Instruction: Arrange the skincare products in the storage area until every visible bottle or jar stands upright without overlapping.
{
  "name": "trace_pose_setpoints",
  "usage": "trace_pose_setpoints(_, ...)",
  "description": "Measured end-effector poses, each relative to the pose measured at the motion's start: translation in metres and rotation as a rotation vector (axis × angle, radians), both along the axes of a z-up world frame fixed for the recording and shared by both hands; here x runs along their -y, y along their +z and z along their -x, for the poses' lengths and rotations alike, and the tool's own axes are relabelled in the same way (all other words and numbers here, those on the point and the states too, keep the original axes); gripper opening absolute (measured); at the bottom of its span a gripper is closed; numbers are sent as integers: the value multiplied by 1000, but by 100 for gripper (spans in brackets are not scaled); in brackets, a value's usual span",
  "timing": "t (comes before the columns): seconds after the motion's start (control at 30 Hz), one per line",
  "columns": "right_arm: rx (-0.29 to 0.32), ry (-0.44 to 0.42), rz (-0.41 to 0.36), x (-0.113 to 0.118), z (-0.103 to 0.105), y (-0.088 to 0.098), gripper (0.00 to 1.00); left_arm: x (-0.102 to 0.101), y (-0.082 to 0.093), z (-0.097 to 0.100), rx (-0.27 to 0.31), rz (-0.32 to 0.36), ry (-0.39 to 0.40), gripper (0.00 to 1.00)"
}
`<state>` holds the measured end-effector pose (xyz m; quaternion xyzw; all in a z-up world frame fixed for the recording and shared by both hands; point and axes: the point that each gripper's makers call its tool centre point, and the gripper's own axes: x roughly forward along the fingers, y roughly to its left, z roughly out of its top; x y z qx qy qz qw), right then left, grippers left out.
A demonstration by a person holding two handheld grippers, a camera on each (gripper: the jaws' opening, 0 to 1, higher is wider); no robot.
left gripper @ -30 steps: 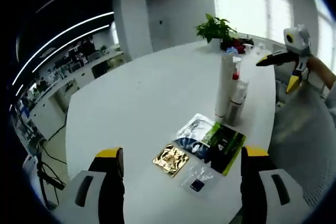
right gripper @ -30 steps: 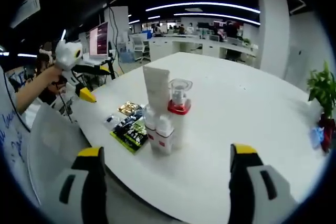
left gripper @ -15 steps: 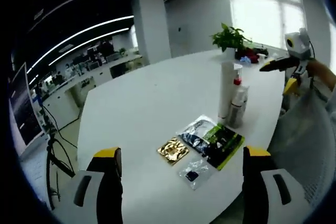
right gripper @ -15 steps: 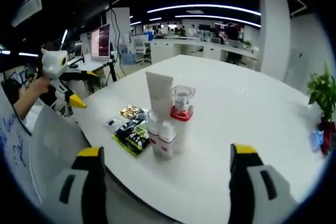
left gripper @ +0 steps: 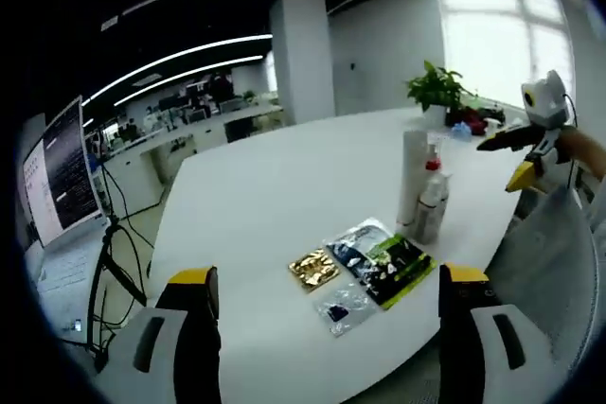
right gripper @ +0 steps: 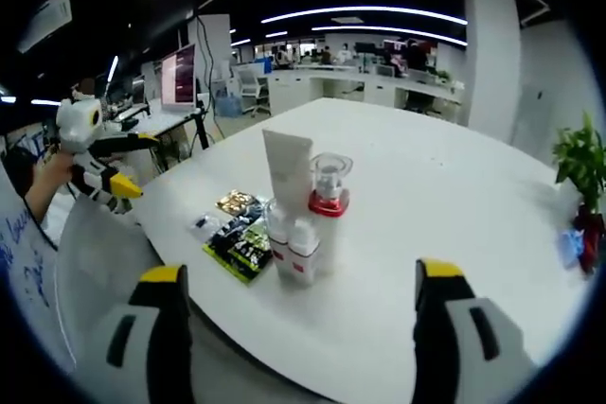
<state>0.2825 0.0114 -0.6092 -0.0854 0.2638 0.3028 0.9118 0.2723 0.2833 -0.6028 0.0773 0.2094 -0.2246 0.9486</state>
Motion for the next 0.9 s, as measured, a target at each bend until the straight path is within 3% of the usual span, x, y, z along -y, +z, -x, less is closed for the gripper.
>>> trace_pose_setpoints(0.3,-14,1,1,0,2,-6,100,-3,-5,8,-28,-16,19,95)
trace_pose_setpoints(0.9,-7,5,14,1,-2,-1,100,-9,1,12,-4,-11,60,95)
